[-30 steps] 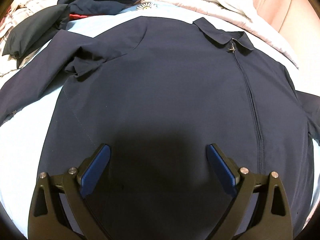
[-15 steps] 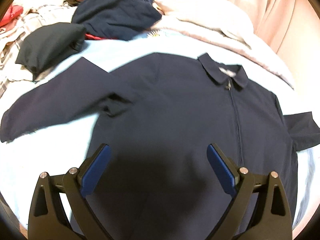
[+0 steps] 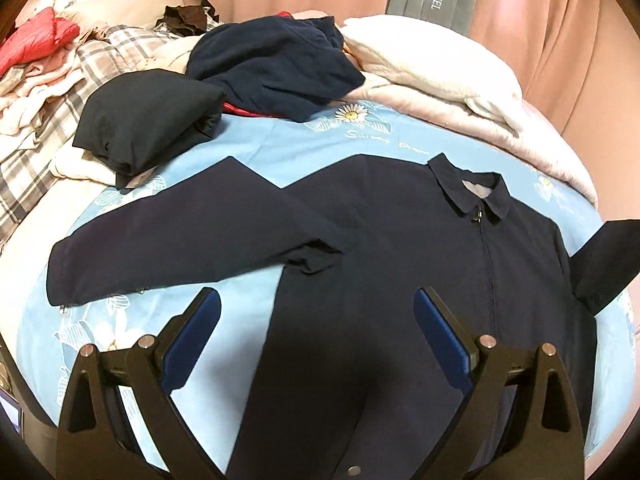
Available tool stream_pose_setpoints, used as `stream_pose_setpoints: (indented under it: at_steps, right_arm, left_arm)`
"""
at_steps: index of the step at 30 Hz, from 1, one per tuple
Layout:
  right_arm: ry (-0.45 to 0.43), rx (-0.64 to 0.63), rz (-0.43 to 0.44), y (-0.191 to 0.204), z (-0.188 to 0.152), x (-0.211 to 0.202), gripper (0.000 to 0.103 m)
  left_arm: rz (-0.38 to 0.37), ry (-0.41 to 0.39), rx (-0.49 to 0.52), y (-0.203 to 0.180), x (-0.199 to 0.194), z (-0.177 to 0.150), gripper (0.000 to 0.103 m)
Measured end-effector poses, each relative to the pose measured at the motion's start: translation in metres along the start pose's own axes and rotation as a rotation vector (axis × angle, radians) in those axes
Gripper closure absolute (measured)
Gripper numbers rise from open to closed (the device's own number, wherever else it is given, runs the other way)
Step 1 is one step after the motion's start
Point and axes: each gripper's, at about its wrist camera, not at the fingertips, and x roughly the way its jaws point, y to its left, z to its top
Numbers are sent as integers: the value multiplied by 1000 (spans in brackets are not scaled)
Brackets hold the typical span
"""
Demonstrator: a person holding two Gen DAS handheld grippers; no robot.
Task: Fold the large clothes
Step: 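Lift the sleeve with the right gripper and fold it across the jacket body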
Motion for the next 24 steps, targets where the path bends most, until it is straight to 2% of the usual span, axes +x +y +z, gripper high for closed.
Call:
stream_pose_setpoints:
  at_steps: [4, 7, 13, 18, 24]
  right_arm:
    - [27, -73, 99, 56, -16, 3, 102]
    - [57, -108, 162, 82, -31, 10, 102]
    - [143, -166, 297, 150, -75, 19, 102]
    - [263, -221, 382, 202, -129, 31, 101]
    - [421, -261, 441, 237, -190, 43, 101]
  left_arm:
    - [-10, -6, -28, 15, -7, 2, 6]
    - [-3, -16, -38, 26, -14, 3, 6]
    - [10, -28, -58, 48, -21, 3, 6]
    - [15, -31, -81, 66, -25, 1, 6]
    - [15, -28, -100, 78, -24, -3, 6]
